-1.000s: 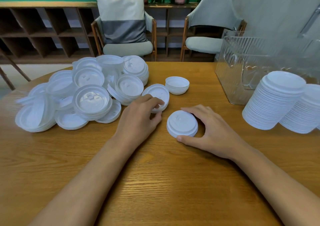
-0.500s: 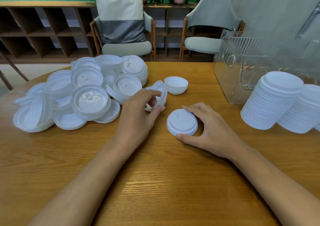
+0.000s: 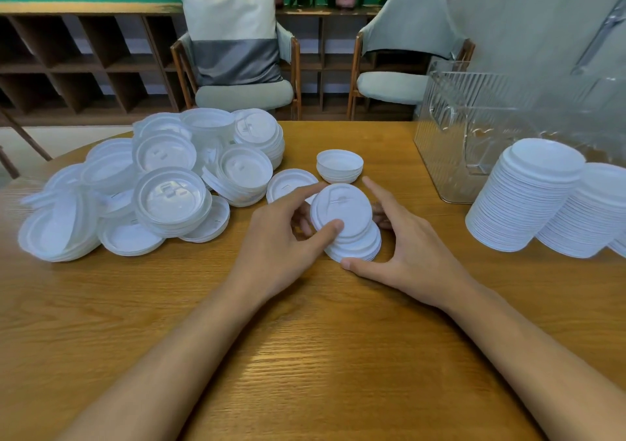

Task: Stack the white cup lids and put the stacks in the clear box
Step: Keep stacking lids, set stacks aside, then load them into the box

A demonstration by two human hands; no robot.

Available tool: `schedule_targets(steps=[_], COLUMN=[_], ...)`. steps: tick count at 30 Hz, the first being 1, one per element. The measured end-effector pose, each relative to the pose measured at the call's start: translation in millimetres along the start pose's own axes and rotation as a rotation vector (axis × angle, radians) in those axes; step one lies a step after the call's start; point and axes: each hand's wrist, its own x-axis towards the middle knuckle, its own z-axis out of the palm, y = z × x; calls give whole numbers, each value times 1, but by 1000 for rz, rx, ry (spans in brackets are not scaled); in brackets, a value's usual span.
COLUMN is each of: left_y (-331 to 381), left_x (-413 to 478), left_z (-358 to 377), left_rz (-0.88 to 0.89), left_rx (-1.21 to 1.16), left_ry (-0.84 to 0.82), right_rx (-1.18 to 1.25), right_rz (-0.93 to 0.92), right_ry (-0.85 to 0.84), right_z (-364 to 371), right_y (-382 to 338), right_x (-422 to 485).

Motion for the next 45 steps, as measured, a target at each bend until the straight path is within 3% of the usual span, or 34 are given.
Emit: schedule_targets(steps=[9,15,19,32,37,41,45], left_y=[-7,-3,-3,-11,-11,-13,-27], left_x=[-1,-2,-2,-1,-1,5,12], left_z=[1,4,6,13,4,-8,-10], left_rz=[15,43,-4,24,79,227,194], left_rx=[235,133,62,143,175,271,460], left_ry=[-75,-180,-134,-139,-160,47,3], right_rx=[-68,-50,-49,-138,-127,-141,-150], right_rz=[-27,-60,-34,63,48,39,40], right_ry=[8,-14,-21,-150,-105,-116,-114], right_z=[2,1,0,-5,-4,-5,-6], right_y=[2,0,-2,-10,-12,-13,-14], right_x=[-1,-2,-1,-1,-2,-2,-2])
